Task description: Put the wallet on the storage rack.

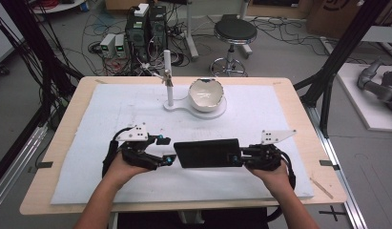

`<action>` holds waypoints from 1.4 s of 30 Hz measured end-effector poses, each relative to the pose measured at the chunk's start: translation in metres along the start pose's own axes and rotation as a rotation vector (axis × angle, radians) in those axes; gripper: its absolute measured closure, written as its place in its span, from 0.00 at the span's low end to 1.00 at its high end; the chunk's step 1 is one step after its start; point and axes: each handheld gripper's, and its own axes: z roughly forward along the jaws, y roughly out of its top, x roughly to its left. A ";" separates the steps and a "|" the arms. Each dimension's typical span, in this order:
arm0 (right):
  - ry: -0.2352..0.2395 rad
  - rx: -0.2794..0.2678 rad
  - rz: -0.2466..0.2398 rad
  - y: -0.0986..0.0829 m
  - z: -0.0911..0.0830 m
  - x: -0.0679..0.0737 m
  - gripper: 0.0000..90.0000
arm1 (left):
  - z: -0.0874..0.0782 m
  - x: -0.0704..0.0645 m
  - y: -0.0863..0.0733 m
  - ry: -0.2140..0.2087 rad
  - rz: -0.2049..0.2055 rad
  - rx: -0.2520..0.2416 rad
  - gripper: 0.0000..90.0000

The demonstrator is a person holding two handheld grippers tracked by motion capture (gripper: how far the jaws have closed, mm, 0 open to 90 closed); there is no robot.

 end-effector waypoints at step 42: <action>-0.460 0.159 0.014 0.157 0.004 -0.100 0.86 | -0.051 0.033 -0.008 0.168 -0.046 -0.026 0.21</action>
